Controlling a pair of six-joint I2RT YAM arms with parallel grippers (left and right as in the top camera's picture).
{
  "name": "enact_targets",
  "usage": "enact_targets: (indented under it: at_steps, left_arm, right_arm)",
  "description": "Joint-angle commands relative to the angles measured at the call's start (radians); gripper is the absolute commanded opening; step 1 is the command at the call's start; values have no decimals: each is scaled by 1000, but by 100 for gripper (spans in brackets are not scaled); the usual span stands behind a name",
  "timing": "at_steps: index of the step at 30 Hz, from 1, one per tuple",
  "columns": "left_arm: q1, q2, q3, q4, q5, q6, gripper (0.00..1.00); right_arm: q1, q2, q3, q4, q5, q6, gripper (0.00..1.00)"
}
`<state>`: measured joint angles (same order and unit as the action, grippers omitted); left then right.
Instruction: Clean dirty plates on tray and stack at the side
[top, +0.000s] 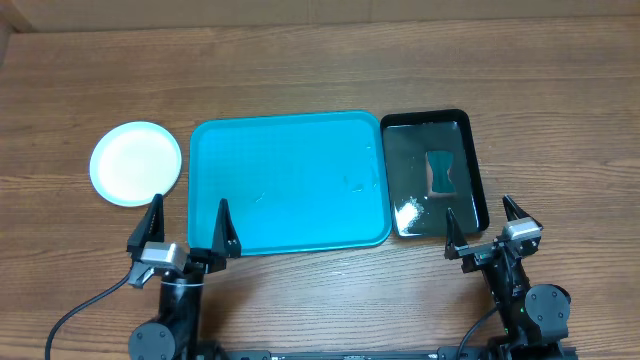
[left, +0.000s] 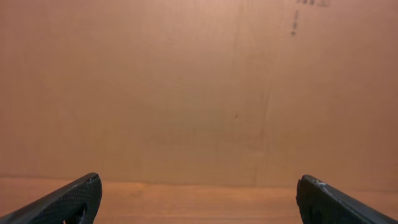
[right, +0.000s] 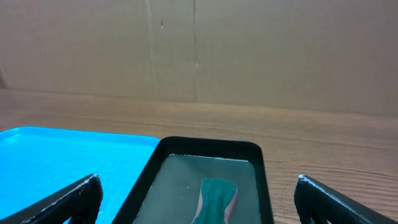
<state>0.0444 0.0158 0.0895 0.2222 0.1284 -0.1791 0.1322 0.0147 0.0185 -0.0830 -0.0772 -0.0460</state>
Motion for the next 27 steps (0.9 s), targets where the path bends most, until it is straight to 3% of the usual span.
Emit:
enact_targets:
  at_steps: [1,4,13,17,27]
  left_arm:
    - [-13,-12,-53,21,-79,0,100]
    - [-13,-12,-86,13,-119,-20,100]
    - [-12,-12,-85,-295,-190,29,100]
    - [-13,-13,-85,-297,-182,117,100]
    - [-13,-12,-85,-296,-169,120,100]
  right_arm:
    - [-3,-12,-10,3,8,-4,100]
    - [-3,-12,-10,3,8,-4,100]
    - [-3,-12,-10,3,8,-4,100]
    - [-3,-12,-10,3,8,-4,100]
    - [-3,-12,-10,3,8,-4,100]
